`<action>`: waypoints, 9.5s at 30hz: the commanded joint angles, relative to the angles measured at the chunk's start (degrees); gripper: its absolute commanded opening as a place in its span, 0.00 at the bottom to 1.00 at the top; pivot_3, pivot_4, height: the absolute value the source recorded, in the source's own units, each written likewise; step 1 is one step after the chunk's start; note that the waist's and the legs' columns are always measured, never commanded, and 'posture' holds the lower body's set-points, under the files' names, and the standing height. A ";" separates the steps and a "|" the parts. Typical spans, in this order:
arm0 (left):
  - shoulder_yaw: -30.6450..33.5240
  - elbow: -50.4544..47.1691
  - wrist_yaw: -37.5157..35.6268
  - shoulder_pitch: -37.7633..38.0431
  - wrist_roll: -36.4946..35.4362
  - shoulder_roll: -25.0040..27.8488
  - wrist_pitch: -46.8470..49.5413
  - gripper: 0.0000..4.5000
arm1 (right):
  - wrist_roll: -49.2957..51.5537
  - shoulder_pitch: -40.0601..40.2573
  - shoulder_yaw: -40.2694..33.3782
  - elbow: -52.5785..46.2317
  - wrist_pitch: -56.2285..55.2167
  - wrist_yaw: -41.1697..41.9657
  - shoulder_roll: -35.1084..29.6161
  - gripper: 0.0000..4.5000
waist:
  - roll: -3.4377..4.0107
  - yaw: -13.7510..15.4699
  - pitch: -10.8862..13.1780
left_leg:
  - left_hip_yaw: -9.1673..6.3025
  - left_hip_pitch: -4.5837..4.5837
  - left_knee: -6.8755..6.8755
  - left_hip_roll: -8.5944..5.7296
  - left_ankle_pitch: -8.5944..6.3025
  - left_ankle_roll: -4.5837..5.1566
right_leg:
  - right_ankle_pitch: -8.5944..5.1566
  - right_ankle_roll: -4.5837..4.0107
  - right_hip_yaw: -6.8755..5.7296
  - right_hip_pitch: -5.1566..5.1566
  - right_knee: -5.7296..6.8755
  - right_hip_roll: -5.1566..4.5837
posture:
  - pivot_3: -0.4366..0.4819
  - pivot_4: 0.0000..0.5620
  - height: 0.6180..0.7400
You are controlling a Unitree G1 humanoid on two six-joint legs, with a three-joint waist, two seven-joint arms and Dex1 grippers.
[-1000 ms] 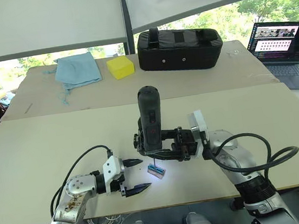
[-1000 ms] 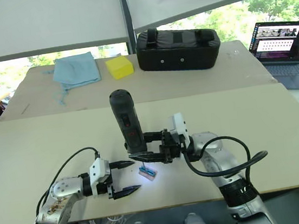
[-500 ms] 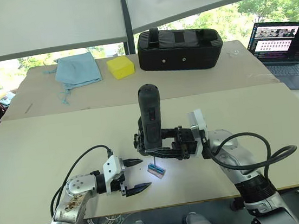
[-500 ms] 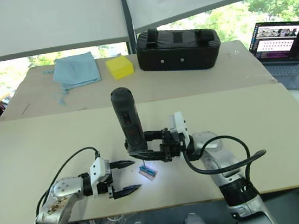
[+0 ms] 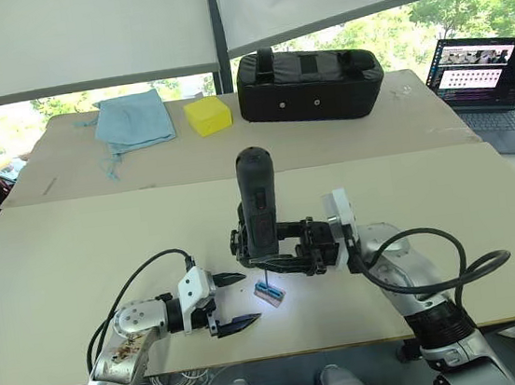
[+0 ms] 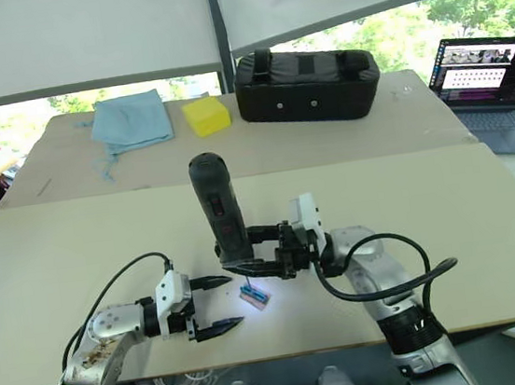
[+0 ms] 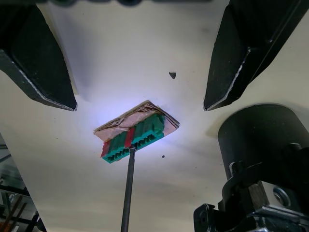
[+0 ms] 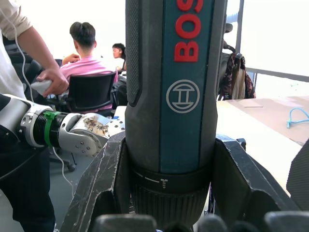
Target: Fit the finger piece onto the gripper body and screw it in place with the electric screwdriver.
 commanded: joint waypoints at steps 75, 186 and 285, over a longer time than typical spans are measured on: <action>2.57 6.21 11.12 -8.51 0.93 -4.45 7.88 0.98 | 18.99 -12.98 -13.38 -9.55 14.04 -0.75 -9.62 0.42 | -0.07 -0.09 0.02 | -0.08 -0.44 0.33 0.03 0.00 0.00 | 0.16 0.04 -0.10 -0.20 -0.06 0.04 | 0.48 0.27 1.00; 1.87 8.58 12.12 -5.55 3.26 -7.15 1.16 0.51 | 25.22 -20.53 -14.67 -10.40 22.10 -5.91 -10.42 0.42 | -0.03 -0.44 -0.01 | -0.10 -0.44 0.44 0.07 0.00 0.00 | 0.31 0.08 -0.09 -0.18 -0.08 0.08 | 0.48 0.27 1.00; -0.26 5.37 8.67 -6.34 1.96 -5.98 5.98 0.51 | 1.04 -22.15 -0.86 3.70 10.33 -3.04 6.98 0.42 | -0.01 -0.33 -0.01 | -0.12 -0.48 0.44 0.01 0.00 0.00 | 0.33 0.06 -0.09 -0.26 -0.08 0.06 | 0.48 0.27 1.00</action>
